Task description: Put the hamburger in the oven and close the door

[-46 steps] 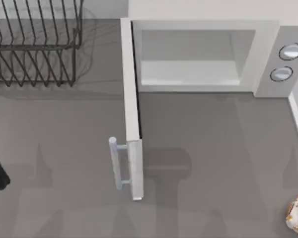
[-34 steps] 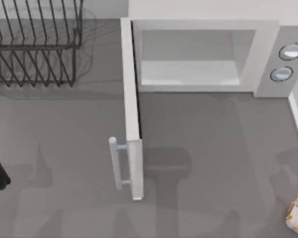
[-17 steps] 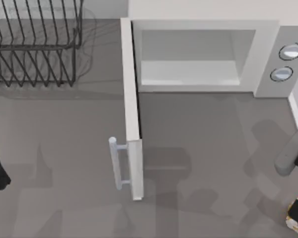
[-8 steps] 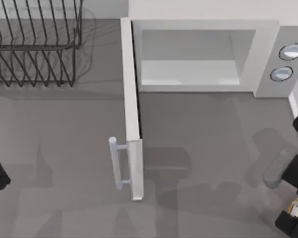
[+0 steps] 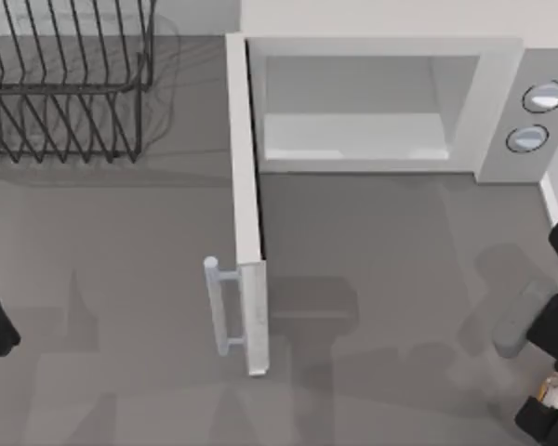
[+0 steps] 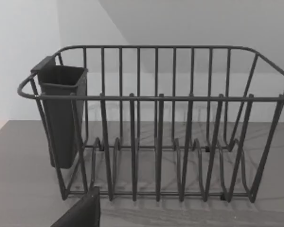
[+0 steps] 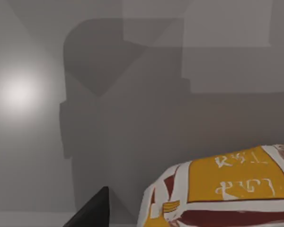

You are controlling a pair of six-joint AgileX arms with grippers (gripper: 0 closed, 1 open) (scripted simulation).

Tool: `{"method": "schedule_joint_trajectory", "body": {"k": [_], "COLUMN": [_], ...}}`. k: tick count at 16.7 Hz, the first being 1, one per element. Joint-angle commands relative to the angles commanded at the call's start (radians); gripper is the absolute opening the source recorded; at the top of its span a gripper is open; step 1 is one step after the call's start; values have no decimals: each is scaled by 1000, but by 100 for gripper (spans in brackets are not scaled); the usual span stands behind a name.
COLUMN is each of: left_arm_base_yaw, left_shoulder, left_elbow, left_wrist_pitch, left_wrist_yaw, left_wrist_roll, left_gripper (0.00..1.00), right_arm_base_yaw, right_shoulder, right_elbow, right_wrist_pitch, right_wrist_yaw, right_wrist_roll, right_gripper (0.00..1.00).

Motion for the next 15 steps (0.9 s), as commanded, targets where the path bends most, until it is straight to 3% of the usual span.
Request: {"method": "schedule_joint_trajectory", "body": {"k": [13, 15], "left_arm_base_yaw": [0, 0], "left_shoulder": [0, 0], "left_elbow": [0, 0], "left_wrist_pitch": [0, 0], "left_wrist_yaw": [0, 0], "left_wrist_roll": [0, 0], "left_gripper": [100, 100], "right_arm_base_yaw": [0, 0], "right_shoulder": [0, 0], "right_elbow": [0, 0], "right_wrist_pitch": [0, 0], "right_wrist_yaw": [0, 0], "right_wrist_roll": [0, 0], "right_gripper": [2, 0]}}
